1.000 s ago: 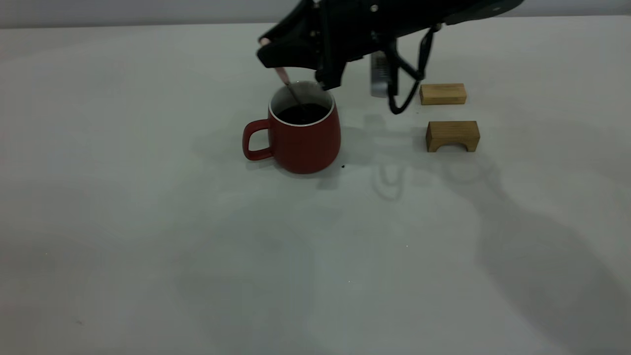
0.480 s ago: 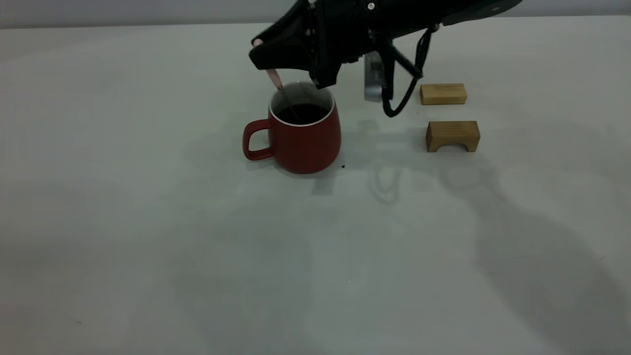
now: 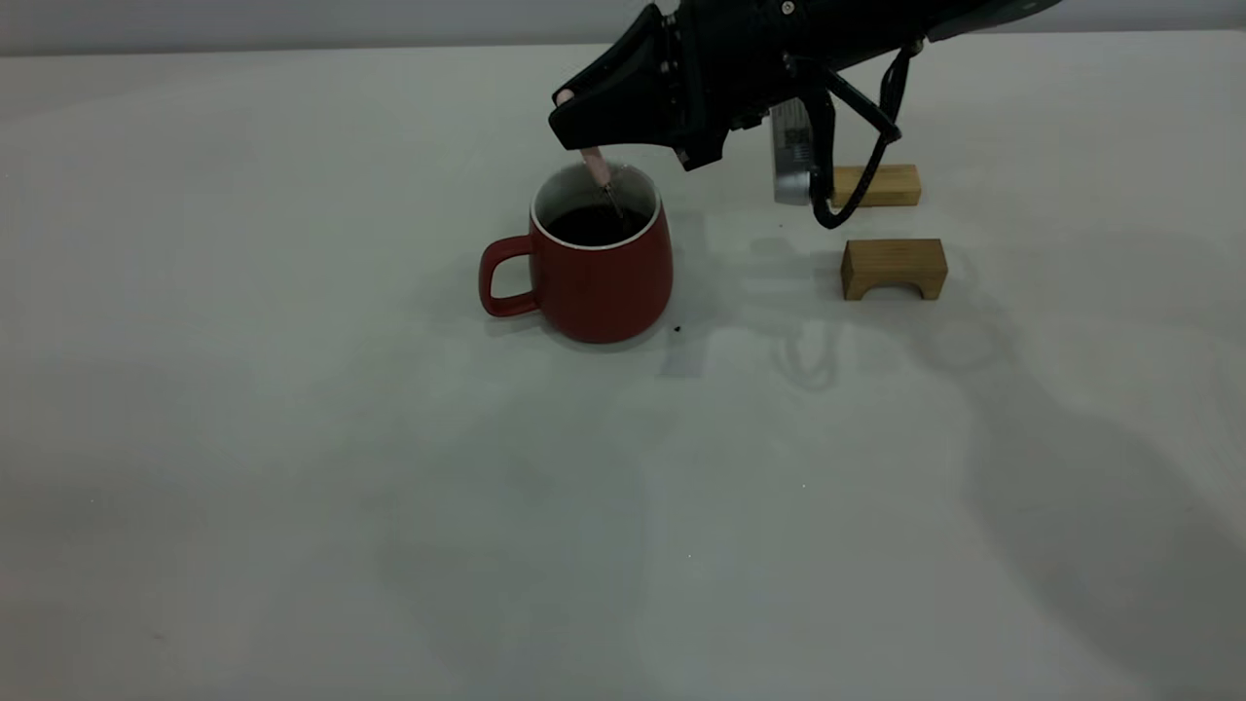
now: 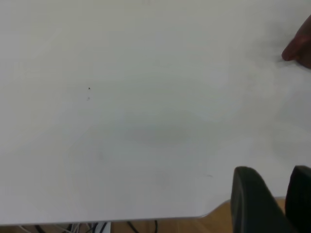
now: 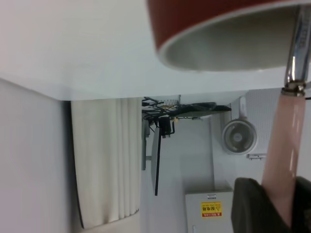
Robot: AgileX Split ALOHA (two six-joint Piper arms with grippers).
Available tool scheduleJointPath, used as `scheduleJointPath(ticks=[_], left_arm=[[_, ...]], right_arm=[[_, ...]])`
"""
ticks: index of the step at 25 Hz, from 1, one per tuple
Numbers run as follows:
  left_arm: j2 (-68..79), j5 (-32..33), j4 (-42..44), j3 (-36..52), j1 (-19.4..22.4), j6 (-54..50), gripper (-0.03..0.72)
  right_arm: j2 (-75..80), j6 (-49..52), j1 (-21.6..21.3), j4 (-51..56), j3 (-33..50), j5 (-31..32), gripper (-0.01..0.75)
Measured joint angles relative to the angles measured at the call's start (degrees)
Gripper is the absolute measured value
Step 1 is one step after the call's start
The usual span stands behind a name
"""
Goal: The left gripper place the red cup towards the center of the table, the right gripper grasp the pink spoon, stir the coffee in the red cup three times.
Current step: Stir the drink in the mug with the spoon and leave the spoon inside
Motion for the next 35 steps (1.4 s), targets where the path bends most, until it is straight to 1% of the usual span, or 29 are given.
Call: scheduleJointPath(ticks=[3, 6, 8, 10, 13, 16, 18, 21, 23, 27, 31, 35], left_arm=[[0.0, 0.0, 0.0, 0.0, 0.0, 0.0, 0.245], [0.0, 0.0, 0.0, 0.0, 0.0, 0.0, 0.245], [0.0, 0.0, 0.0, 0.0, 0.0, -0.05, 0.245], [0.0, 0.0, 0.0, 0.0, 0.0, -0.05, 0.245], [0.0, 0.0, 0.0, 0.0, 0.0, -0.05, 0.245], [0.0, 0.0, 0.0, 0.0, 0.0, -0.05, 0.245], [0.0, 0.0, 0.0, 0.0, 0.0, -0.05, 0.245], [0.0, 0.0, 0.0, 0.0, 0.0, -0.05, 0.245], [0.0, 0.0, 0.0, 0.0, 0.0, -0.05, 0.245], [0.0, 0.0, 0.0, 0.0, 0.0, -0.05, 0.245], [0.0, 0.0, 0.0, 0.0, 0.0, -0.05, 0.245], [0.0, 0.0, 0.0, 0.02, 0.0, -0.05, 0.245]], right_arm=[[0.0, -2.06, 1.81, 2.24, 0.0, 0.08, 0.149], [0.0, -8.89, 3.44, 5.95, 0.0, -0.78, 0.149], [0.0, -13.12, 3.51, 6.96, 0.0, -1.09, 0.149], [0.0, -15.17, 3.01, 7.02, 0.0, -1.24, 0.149], [0.0, -13.58, 1.18, 4.19, 0.0, -0.99, 0.149], [0.0, -7.53, -0.42, 0.69, 0.0, 0.14, 0.149], [0.0, -2.91, -0.59, -0.77, 0.0, 0.43, 0.149], [0.0, 0.82, 0.24, -1.33, 0.0, 0.8, 0.149], [0.0, 0.67, 1.35, -0.37, 0.0, 0.85, 0.149], [0.0, -3.94, 2.91, 4.32, 0.0, 0.29, 0.149], [0.0, -7.72, 2.83, 6.15, 0.0, -0.26, 0.149], [0.0, -8.16, 2.35, 4.66, 0.0, -0.99, 0.149]])
